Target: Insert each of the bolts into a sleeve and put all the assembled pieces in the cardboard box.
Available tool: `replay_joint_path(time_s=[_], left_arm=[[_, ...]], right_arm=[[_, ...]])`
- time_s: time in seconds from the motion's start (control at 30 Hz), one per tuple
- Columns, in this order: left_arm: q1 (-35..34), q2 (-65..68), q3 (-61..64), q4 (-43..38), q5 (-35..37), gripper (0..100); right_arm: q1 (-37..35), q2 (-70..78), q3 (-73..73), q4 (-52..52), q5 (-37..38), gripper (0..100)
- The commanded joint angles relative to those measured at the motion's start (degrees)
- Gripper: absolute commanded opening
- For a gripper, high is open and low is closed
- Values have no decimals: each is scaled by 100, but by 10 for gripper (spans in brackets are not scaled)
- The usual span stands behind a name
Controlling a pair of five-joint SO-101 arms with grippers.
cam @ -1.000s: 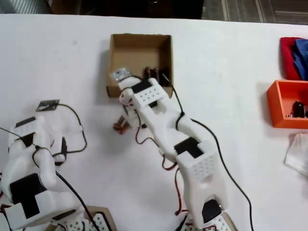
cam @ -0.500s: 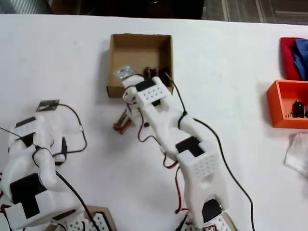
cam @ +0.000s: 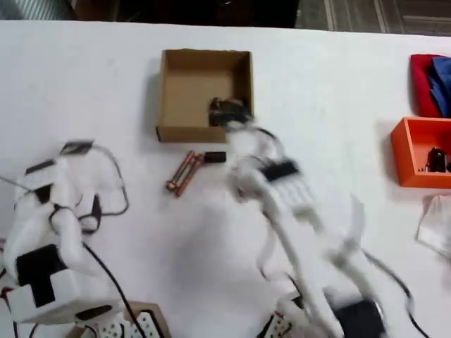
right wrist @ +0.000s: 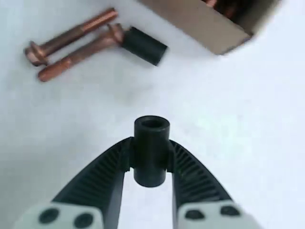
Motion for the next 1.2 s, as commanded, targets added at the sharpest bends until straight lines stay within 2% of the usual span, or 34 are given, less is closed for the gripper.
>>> replay_joint_path(time_s=[0.0,0.07,0.17,0.3,0.47,0.6,0.73,0.93,1.17], left_arm=[[853,-44,-1218,1064,-360,35],[1380,-44,-1833,1512,-369,37],[2145,-44,-2536,1758,-53,93],[3086,-35,-2862,1626,422,198],[4053,-26,-2835,1204,466,167],[4290,-18,-2835,668,501,146],[4290,299,-2888,396,932,146],[4404,1108,-2897,88,932,146],[4404,1336,-2897,-431,932,146]], right_arm=[[971,-2255,1116,-268,35,21],[1481,-2826,1310,-215,-9,21],[2132,-3222,1565,-330,-554,21],[2563,-3248,1943,-734,-941,21],[2853,-3248,2207,-980,-976,21],[2862,-3301,2251,-936,-976,21],[2870,-3301,2251,-936,-976,21],[2862,-3301,2251,-927,-976,21],[2835,-3301,2259,-927,-976,21]])
